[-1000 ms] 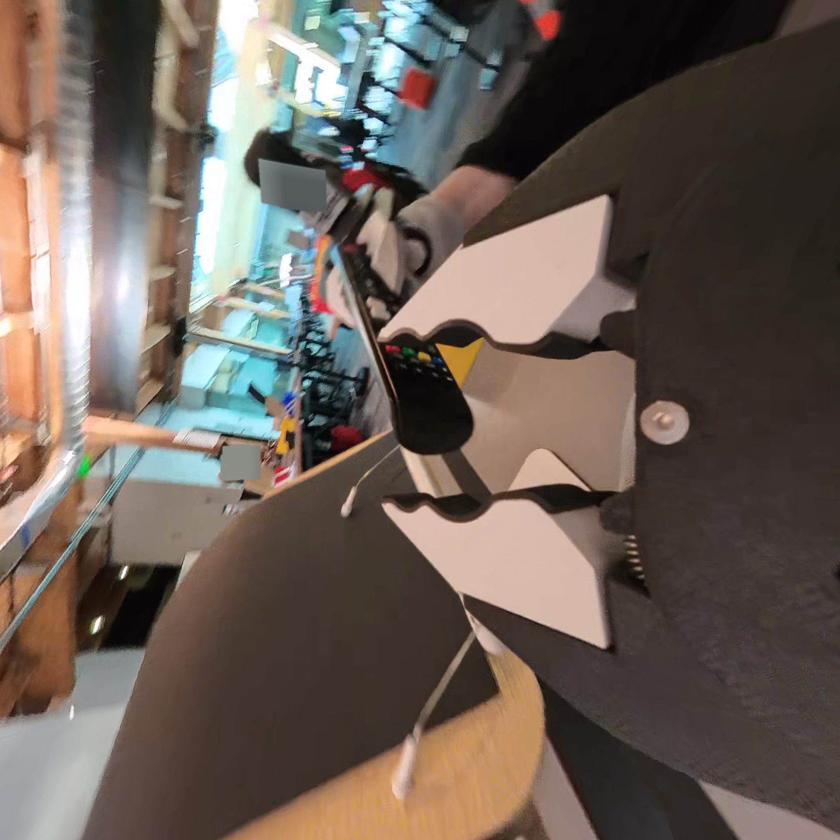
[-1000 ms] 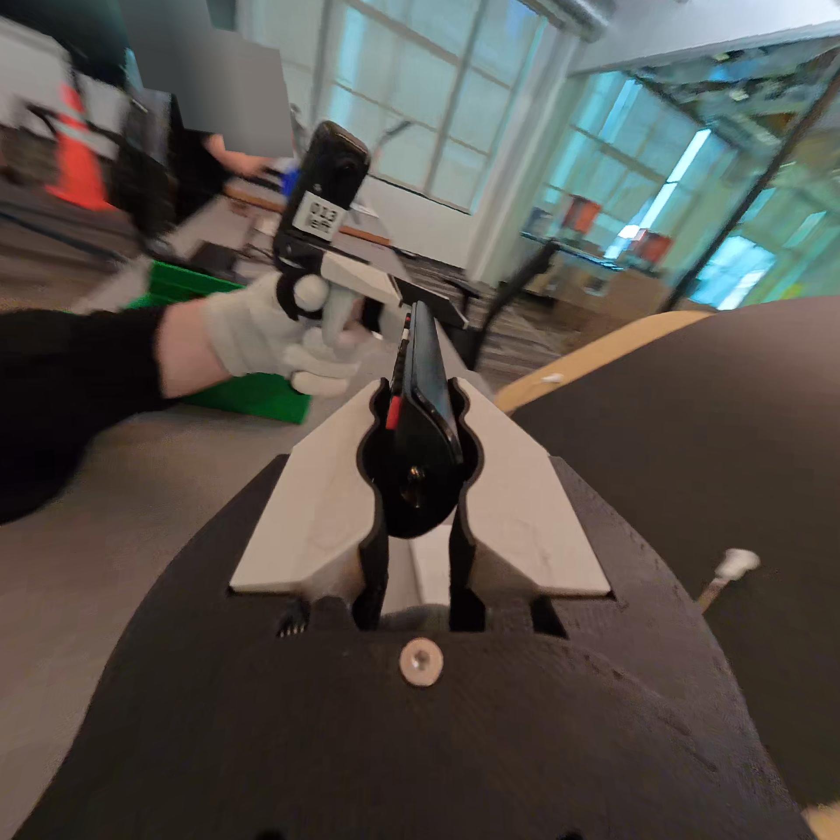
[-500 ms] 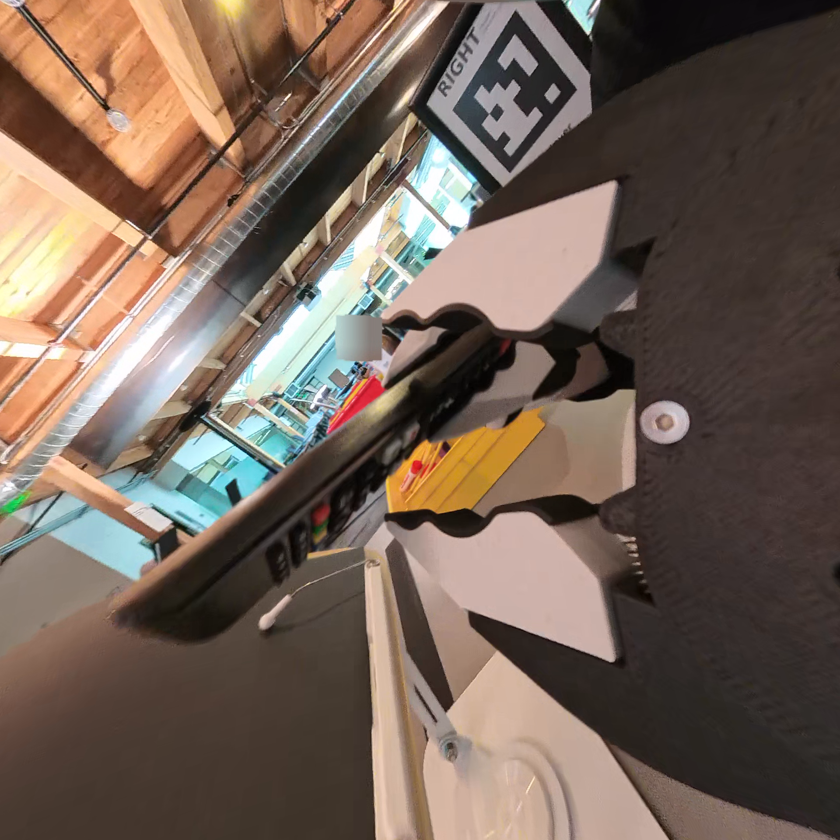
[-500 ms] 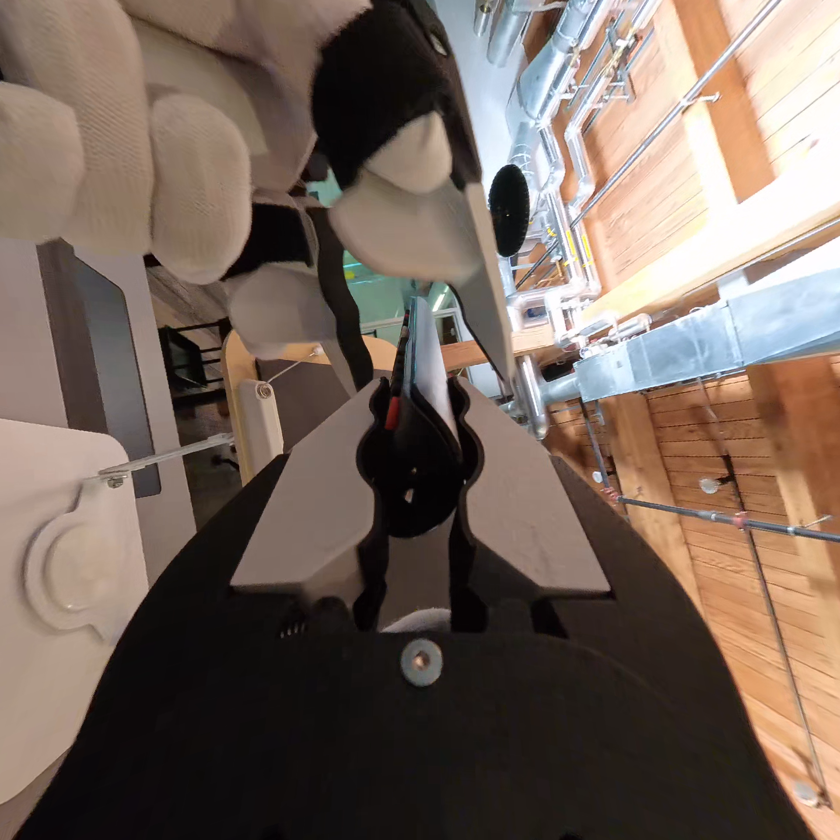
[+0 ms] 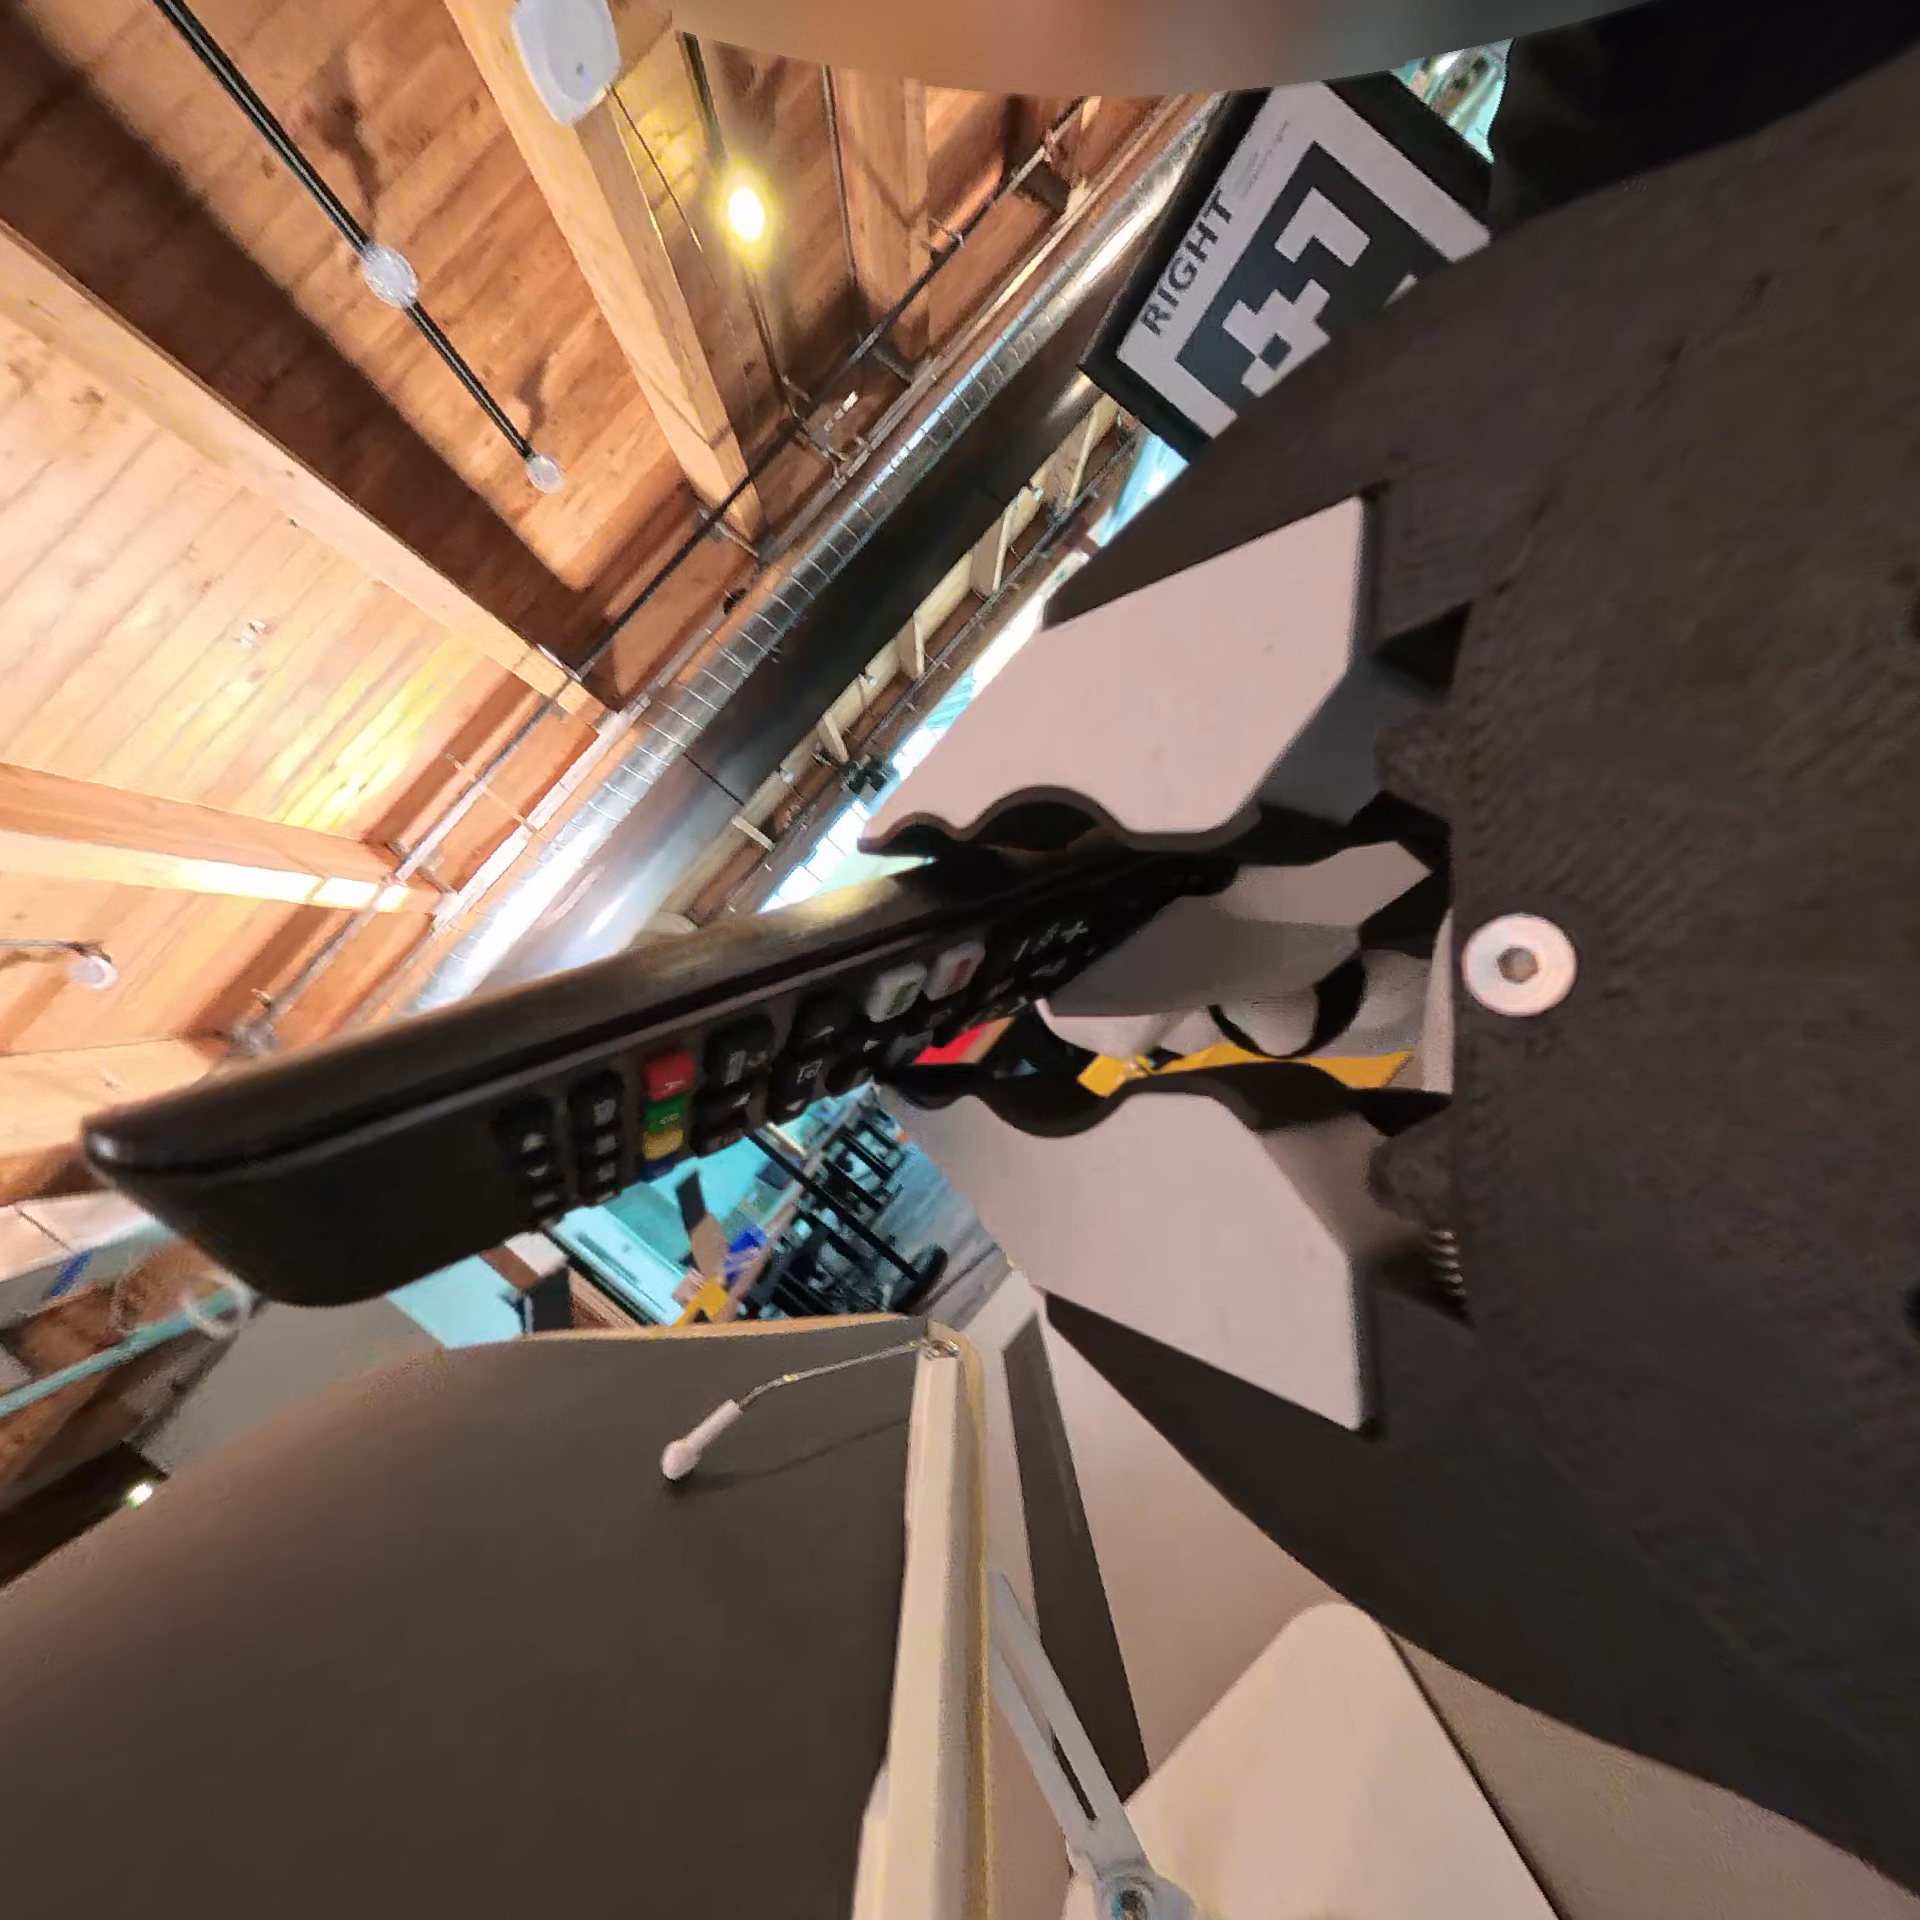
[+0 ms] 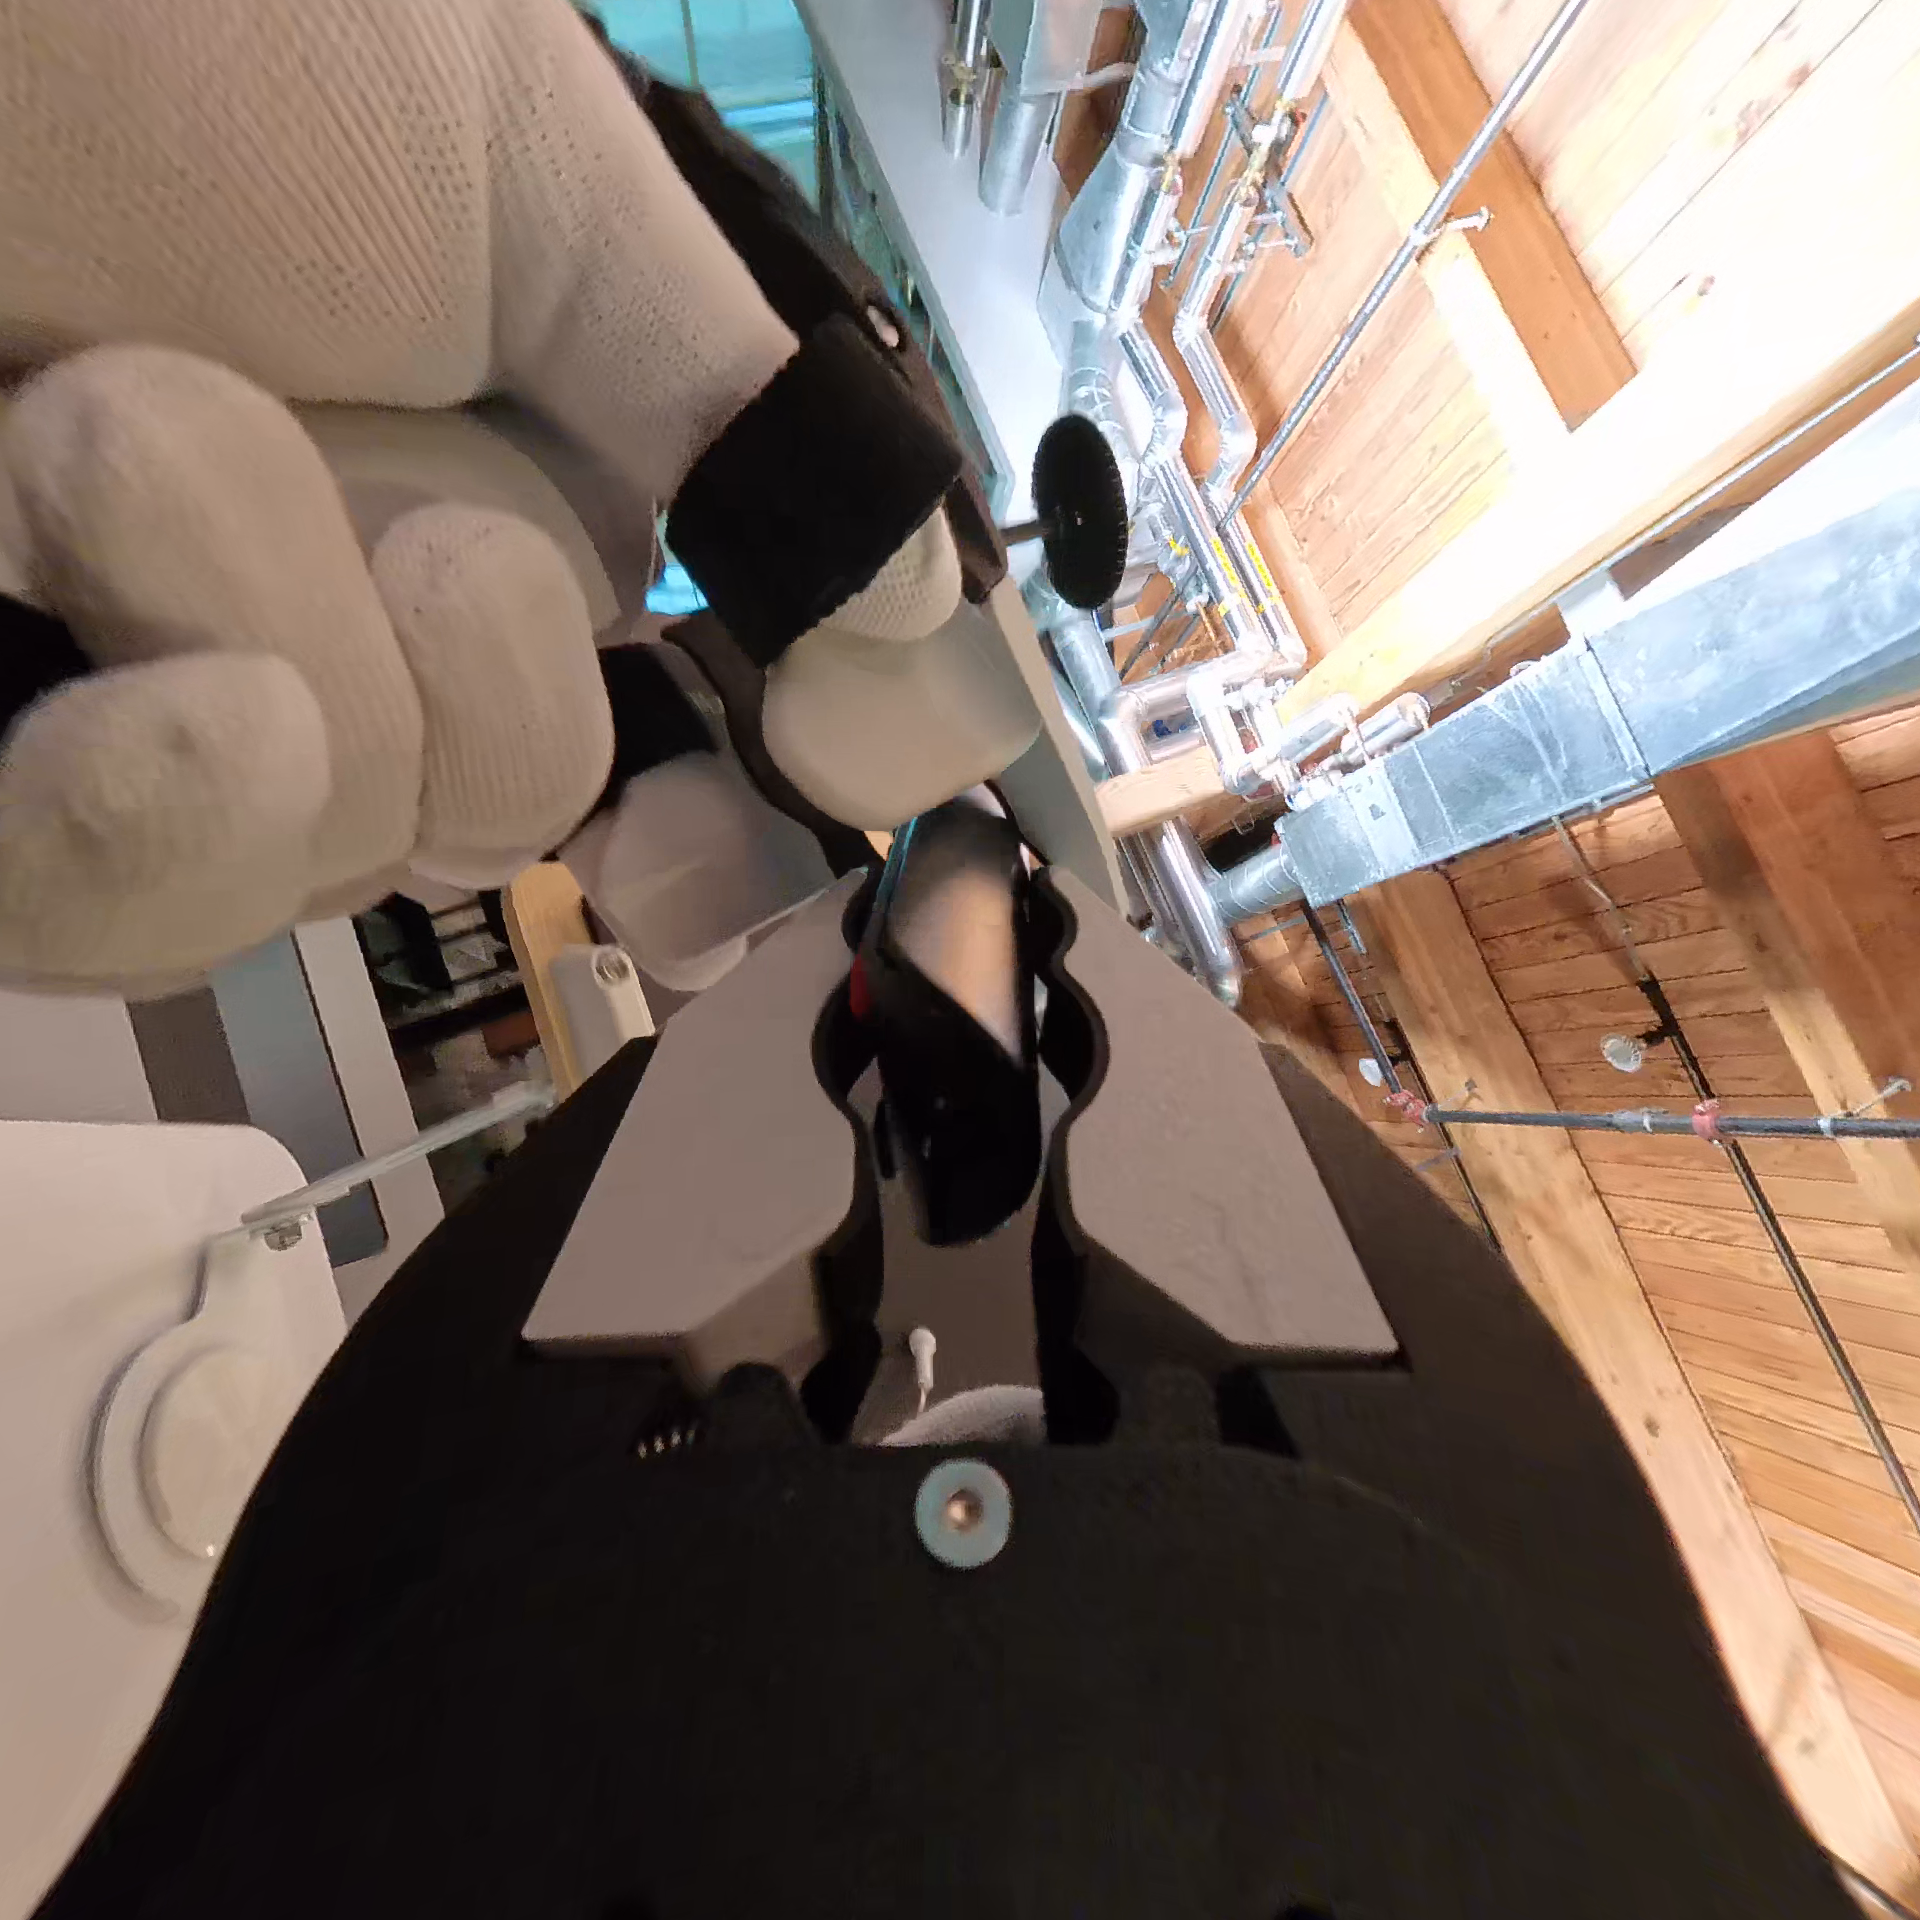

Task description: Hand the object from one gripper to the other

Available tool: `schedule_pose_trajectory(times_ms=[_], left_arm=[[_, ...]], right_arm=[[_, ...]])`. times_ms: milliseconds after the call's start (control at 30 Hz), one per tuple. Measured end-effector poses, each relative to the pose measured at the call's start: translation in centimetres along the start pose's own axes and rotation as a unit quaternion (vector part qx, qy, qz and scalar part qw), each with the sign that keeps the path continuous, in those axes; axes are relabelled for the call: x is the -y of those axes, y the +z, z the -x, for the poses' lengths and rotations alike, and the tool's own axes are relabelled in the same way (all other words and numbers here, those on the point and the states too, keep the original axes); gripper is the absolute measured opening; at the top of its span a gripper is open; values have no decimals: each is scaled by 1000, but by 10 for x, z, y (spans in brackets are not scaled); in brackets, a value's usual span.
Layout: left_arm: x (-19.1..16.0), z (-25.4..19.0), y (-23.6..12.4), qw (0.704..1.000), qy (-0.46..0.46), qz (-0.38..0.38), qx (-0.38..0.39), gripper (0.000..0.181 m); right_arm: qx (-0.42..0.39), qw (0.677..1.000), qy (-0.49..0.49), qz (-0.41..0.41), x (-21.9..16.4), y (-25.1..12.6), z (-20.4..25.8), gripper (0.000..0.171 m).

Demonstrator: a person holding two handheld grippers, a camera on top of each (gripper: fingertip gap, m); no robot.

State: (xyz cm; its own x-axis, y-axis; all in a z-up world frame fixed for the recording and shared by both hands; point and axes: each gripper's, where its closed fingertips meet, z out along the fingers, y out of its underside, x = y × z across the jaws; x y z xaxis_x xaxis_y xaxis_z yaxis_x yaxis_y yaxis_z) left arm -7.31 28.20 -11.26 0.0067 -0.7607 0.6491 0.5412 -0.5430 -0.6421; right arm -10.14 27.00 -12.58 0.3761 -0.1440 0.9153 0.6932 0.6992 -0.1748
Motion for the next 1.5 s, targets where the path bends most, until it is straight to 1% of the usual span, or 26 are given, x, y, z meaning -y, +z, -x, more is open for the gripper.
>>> schedule_pose_trajectory(times_ms=[100, 167, 233, 300, 367, 400, 433, 467, 500, 533, 567, 600, 667, 700, 767, 833, 933, 967, 1033, 1067, 1133, 1167, 1200, 1300, 1367, 1500], left_arm=[[10, -1, -5, 1000, 16, -26, 2, 33], [18, -5, -11, 999, 27, -37, -5, 25], [25, -10, -19, 998, 45, -39, -17, 24], [30, -15, -27, 997, 70, -33, -24, 23], [29, -28, -33, 993, 97, -13, -62, 23], [20, -38, -35, 990, 107, 19, -94, 23], [7, -46, -37, 984, 125, 58, -116, 23], [-7, -51, -37, 975, 161, 96, -122, 23], [-22, -54, -37, 963, 195, 134, -127, 23], [-38, -59, -37, 952, 213, 171, -139, 23], [-52, -63, -38, 941, 227, 199, -153, 23], [-63, -67, -37, 932, 239, 218, -166, 23], [-86, -73, -38, 915, 237, 262, -195, 23], [-98, -75, -40, 906, 235, 286, -206, 23], [-123, -77, -46, 882, 229, 342, -229, 24], [-142, -76, -50, 863, 236, 381, -233, 24], [-160, -80, -56, 840, 233, 419, -253, 23], [-162, -83, -59, 836, 230, 423, -263, 23], [-164, -85, -62, 831, 228, 431, -269, 23], [-166, -86, -63, 828, 228, 433, -272, 23], [-166, -84, -64, 828, 227, 435, -270, 23], [-163, -81, -63, 833, 227, 430, -263, 23], [-160, -78, -62, 837, 224, 428, -257, 23], [-162, -77, -66, 833, 223, 433, -262, 23], [-159, -76, -64, 839, 221, 426, -258, 23], [-148, -69, -56, 856, 228, 399, -236, 24]], right_arm=[[21, 1000, 7, -15, 6, -1, 6, 31], [65, 995, 41, -62, 20, -8, 15, 33], [93, 982, 130, -102, 29, -16, 4, 33], [133, 946, 258, -147, 38, -25, -18, 28], [184, 895, 366, -179, 37, -34, -36, 27], [209, 863, 421, -186, 33, -37, -43, 28], [235, 825, 478, -187, 28, -38, -48, 39], [253, 787, 531, -189, 21, -38, -52, 50], [274, 743, 576, -203, 19, -41, -55, 51], [304, 692, 615, -226, 21, -48, -57, 54], [327, 647, 645, -242, 23, -52, -58, 65], [345, 614, 662, -255, 26, -55, -57, 70], [403, 564, 662, -285, 42, -70, -48, 71], [427, 551, 655, -291, 50, -76, -42, 75], [472, 532, 635, -302, 67, -88, -30, 80], [510, 516, 613, -312, 84, -100, -21, 82], [550, 509, 583, -314, 101, -114, -7, 84], [553, 512, 574, -319, 102, -117, -6, 79], [562, 505, 573, -318, 102, -119, -6, 74], [563, 505, 572, -318, 102, -119, -5, 68], [559, 512, 567, -322, 101, -119, -5, 62], [555, 514, 564, -330, 100, -120, -7, 50], [550, 517, 564, -336, 99, -119, -9, 42], [558, 514, 561, -332, 100, -120, -6, 42], [551, 517, 562, -336, 98, -118, -7, 42], [524, 542, 565, -334, 92, -108, -11, 41]])
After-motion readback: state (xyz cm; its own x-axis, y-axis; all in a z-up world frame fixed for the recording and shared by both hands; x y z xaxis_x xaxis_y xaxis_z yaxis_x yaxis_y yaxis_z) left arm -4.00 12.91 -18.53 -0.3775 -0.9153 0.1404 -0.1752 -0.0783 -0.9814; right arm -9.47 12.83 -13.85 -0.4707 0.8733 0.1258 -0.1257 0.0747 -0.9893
